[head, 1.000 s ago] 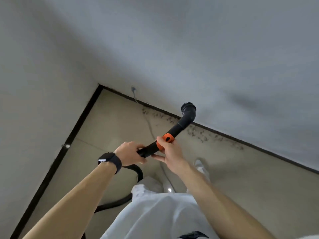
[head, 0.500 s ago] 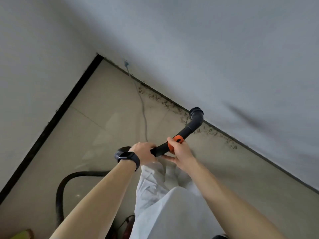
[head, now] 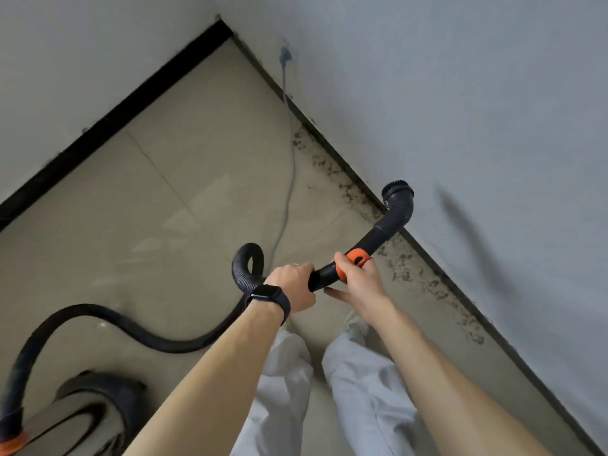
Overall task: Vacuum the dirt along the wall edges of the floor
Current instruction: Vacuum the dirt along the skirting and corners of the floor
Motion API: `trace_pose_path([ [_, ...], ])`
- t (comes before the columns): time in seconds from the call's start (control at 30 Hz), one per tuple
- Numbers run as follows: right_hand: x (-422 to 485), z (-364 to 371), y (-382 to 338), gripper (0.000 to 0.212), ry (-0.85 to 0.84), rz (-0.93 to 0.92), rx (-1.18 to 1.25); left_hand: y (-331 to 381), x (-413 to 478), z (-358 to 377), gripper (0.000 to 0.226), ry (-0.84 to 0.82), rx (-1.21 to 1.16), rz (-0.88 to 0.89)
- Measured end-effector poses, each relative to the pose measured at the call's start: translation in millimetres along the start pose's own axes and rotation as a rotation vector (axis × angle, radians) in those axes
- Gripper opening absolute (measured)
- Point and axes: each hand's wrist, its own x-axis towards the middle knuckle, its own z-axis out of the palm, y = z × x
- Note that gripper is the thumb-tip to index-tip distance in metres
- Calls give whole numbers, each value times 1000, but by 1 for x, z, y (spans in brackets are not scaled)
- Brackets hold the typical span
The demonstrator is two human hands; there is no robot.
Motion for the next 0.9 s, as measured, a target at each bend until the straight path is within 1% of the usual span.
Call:
trace_pose_path([
  [0.13,72,41,16,20,1,5,0,-51,61,14,22,52,6,-22],
  [0.2,112,66,26,19,-15,16,-23,-80,92,24,20,63,2,-71],
  [0.23,134,78,33,20,-21,19,-40,-94,109,29,20,43,-15,-105],
  [0.3,180,98,48,23,-31,14,-95,-120,145,41,23,-54,-108,-167],
  [0.4,245,112,71,37,-33,-49,-174,-151,200,59,34,-223,-339,-209],
  [0.47,280,114,80,36,-50,-117,-217,-168,232,72,39,-231,-463,-224],
  [0.53,309,115,79,32,-66,-177,-243,-176,259,80,40,-216,-530,-212],
  [0.6,336,115,73,32,-72,-219,-272,-181,289,85,43,-167,-589,-195],
  [0.63,347,115,70,33,-76,-236,-280,-183,305,87,39,-122,-624,-200],
  [0.67,357,116,67,35,-87,-254,-286,-187,320,89,33,-48,-657,-215],
  [0.7,367,118,65,37,-100,-277,-298,-193,335,90,28,63,-648,-238],
  [0.73,377,119,63,38,-109,-302,-316,-201,351,91,28,181,-572,-257],
  [0.77,386,121,62,37,-109,-328,-339,-209,364,93,31,265,-457,-267],
  [0.83,406,128,63,33,-74,-396,-401,-224,389,99,42,341,-265,-276],
  [0.9,425,133,68,33,-4,-473,-472,-235,414,107,48,371,-214,-308],
])
